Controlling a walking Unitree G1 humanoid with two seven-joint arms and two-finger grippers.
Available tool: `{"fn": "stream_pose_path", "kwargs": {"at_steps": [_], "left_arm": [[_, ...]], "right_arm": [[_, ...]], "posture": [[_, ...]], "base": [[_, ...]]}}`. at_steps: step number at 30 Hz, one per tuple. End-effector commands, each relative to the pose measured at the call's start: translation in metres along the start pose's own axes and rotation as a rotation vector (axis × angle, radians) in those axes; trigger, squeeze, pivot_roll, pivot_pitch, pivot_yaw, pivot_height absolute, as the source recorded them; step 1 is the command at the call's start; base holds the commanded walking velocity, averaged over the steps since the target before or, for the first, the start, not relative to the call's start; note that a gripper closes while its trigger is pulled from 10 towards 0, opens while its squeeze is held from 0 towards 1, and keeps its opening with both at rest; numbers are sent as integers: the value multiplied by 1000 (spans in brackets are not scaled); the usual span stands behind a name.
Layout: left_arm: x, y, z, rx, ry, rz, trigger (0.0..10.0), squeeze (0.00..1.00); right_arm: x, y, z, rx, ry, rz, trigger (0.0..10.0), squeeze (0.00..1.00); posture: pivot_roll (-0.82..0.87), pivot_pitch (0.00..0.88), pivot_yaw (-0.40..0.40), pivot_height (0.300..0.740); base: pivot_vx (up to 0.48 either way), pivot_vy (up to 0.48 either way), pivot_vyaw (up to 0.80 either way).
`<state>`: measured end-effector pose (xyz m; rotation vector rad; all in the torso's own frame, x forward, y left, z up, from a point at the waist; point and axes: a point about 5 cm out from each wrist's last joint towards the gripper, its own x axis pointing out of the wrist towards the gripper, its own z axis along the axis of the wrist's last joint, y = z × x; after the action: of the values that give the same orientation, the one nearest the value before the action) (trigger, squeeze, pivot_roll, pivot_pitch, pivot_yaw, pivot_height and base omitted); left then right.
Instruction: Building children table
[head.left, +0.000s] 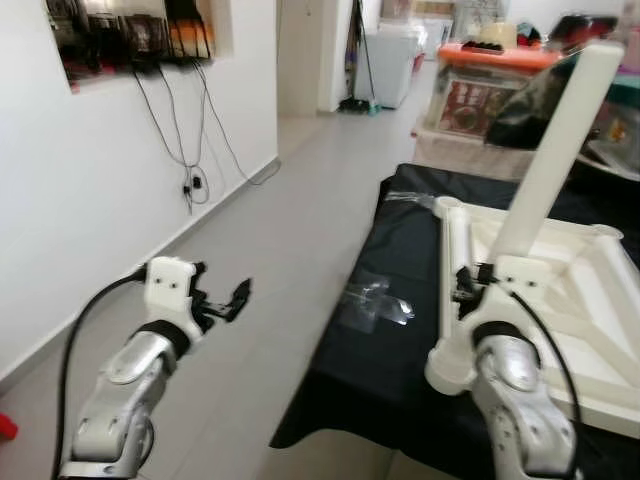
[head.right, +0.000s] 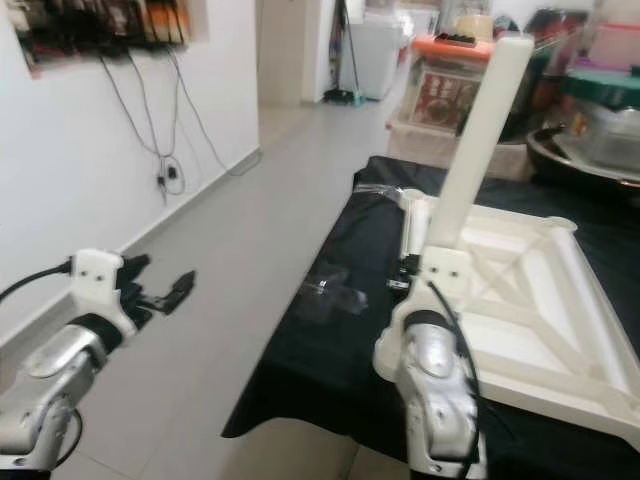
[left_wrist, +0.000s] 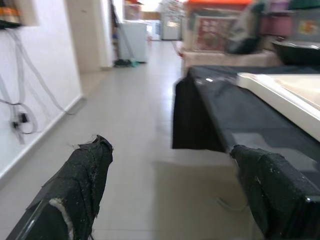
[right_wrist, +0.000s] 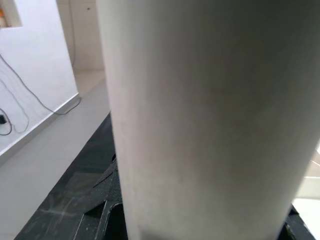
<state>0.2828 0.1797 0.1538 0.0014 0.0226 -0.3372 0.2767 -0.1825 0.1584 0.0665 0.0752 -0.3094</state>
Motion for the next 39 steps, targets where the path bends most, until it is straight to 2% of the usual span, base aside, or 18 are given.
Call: {"fn": "stream_pose_path", "kwargs": {"at_steps": [1,8,14,15,39], "left_arm": [[2,-1,-3,5,16,3,10000,0],[4,-3,-5,9,18,4,10000,0],[4,-4,-5,9,18,2,10000,0],[5,-4,-5,10,18,2,10000,0],[7,-3,-3,1,2,-1,10000,0]], "right_arm": [[-3,-13,-34,-19,177,-89,0,0],[-4,-13,-33,-3,175,-139,0,0],[-4,-9,-32,-10,167,-133,0,0],[-3,-8,-31,-18,170,-127,10000,0],[-5,-3,-20,0,164,-143,10000,0]], "posture": [[104,0,-64,740],[101,0,-62,740],[98,0,-61,740],[96,0,-60,740],[91,0,-59,740]], "base": [[0,0,0],[0,0,0],[0,0,0],[0,0,0],[0,0,0]]}}
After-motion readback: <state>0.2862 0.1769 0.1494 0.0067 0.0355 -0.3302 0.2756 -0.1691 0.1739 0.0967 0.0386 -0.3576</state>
